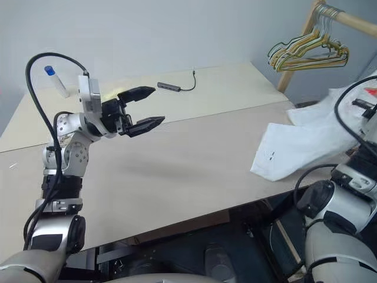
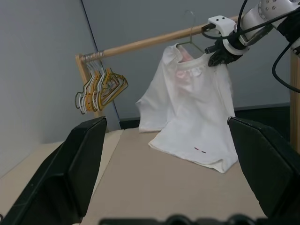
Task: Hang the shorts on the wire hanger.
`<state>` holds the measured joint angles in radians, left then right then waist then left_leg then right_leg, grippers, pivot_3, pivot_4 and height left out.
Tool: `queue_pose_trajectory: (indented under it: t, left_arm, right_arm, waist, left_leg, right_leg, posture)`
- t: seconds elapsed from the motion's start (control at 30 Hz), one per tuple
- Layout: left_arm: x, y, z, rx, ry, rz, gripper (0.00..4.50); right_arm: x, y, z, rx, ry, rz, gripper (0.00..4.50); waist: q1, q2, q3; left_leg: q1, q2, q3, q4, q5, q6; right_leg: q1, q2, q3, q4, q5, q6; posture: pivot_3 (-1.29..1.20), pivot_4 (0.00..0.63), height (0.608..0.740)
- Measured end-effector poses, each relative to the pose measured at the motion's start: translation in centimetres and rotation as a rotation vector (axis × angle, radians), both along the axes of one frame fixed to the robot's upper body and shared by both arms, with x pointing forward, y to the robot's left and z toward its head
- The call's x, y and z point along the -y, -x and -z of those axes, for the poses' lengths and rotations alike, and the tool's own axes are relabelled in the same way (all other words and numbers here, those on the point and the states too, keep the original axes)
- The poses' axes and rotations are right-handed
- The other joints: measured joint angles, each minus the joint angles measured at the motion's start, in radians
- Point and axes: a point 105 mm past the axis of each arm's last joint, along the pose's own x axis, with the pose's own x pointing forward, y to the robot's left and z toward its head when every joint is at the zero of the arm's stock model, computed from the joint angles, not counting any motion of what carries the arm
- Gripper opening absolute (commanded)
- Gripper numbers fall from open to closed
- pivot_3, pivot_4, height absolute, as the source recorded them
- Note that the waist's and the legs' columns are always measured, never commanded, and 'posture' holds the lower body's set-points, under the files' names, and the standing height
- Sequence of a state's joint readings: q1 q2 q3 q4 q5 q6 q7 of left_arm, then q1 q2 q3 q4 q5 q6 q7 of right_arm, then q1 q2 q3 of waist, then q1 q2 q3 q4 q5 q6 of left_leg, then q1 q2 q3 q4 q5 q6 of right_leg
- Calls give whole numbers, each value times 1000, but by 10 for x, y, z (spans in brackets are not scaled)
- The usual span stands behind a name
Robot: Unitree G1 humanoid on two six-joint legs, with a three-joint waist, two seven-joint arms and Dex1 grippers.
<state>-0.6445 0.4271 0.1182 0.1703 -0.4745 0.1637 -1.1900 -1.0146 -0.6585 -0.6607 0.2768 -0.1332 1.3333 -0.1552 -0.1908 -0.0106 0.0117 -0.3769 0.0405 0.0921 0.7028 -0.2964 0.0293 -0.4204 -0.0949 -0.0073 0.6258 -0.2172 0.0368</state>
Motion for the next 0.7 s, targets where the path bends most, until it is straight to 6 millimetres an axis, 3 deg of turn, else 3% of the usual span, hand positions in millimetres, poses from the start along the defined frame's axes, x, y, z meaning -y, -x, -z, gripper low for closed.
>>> queue_pose_trajectory:
  t: [0.47,0.7]
  left_arm:
    - [1,7,-4,7,23,12,4464]
    - [0,8,-1,2,19,21,4464]
  right_arm:
    - [37,-18,-11,68,-76,114,0]
    - [40,-20,11,75,-184,132,0]
  waist:
    - [-31,5,1]
    - [-46,5,1]
  left_leg:
    - [8,-3,6,-8,0,1]
    - [8,-4,8,-9,-1,1]
  right_leg:
    - [1,-1,9,-1,-1,2]
    - [2,-2,11,-2,-2,3]
  posture:
    - [-222,0,740]
    - [-215,0,740]
